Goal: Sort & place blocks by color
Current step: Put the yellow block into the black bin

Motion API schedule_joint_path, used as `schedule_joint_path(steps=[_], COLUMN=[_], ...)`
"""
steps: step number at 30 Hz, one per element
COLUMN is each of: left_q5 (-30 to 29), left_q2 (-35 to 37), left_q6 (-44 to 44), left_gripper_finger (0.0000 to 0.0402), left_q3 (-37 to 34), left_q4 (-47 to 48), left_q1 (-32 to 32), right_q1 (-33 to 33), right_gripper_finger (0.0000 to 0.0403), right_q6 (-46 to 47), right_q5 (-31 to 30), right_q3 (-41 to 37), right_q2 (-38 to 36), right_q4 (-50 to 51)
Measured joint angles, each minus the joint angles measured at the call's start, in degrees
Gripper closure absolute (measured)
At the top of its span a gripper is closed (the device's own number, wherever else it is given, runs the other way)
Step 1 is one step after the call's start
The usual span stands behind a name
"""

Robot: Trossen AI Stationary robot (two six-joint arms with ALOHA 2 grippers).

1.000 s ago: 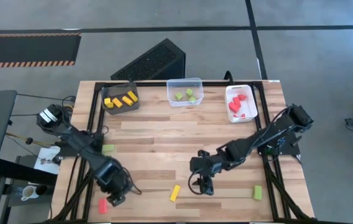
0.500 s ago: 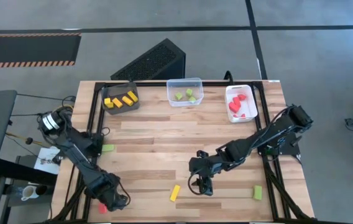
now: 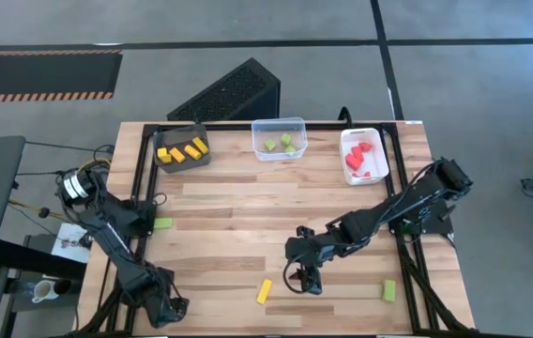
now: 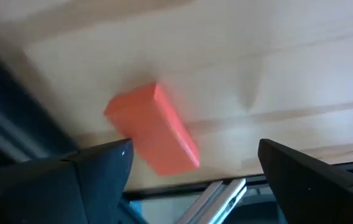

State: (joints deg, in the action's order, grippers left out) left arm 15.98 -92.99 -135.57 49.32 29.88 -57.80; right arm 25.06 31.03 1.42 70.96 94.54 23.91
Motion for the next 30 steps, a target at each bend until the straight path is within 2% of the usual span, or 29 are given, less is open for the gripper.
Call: schedule_joint_path(steps=[3, 6, 11, 14, 18, 22, 27, 30], left_q5=[-6.19, -13.02, -16.93, -18.44, -18.59, -18.1, -15.28, -14.11], left_q2=[0.22, 1.28, 1.35, 1.09, 1.07, 1.05, 0.96, -1.45], left_q6=[4.24, 11.18, 31.15, 40.68, 49.11, 56.82, 58.47, 58.47], left_gripper_finger=[0.0077, 0.0077, 0.0077, 0.0077, 0.0077, 0.0077, 0.0077, 0.0077], left_q3=[0.03, 0.07, 2.35, 4.74, 7.34, 9.99, 11.45, 12.47], left_q4=[-2.17, -4.3, -5.43, -5.86, -5.73, -7.47, -9.37, -11.08], left_q1=[0.97, 4.95, 14.56, 20.48, 27.23, 31.14, 32.7, 32.72], right_q1=[0.4, 0.49, 0.0, -1.57, -3.01, -2.32, 0.4, 1.92], right_gripper_finger=[0.0159, 0.0159, 0.0159, 0.0159, 0.0159, 0.0159, 0.0159, 0.0159], right_q6=[0.0, -2.62, -18.3, -20.7, -15.51, -10.51, -7.84, -5.15], right_q5=[-0.03, 0.06, 1.58, 3.36, 3.41, 3.73, 3.77, 3.21], right_q3=[0.0, -0.02, -0.06, 0.31, 0.31, 0.35, 0.14, -0.04], right_q2=[0.0, 0.0, 1.93, 2.3, 2.02, 1.68, 1.97, 2.25], right_q4=[0.81, 1.94, -3.47, -4.2, -0.57, 5.3, 11.07, 12.14])
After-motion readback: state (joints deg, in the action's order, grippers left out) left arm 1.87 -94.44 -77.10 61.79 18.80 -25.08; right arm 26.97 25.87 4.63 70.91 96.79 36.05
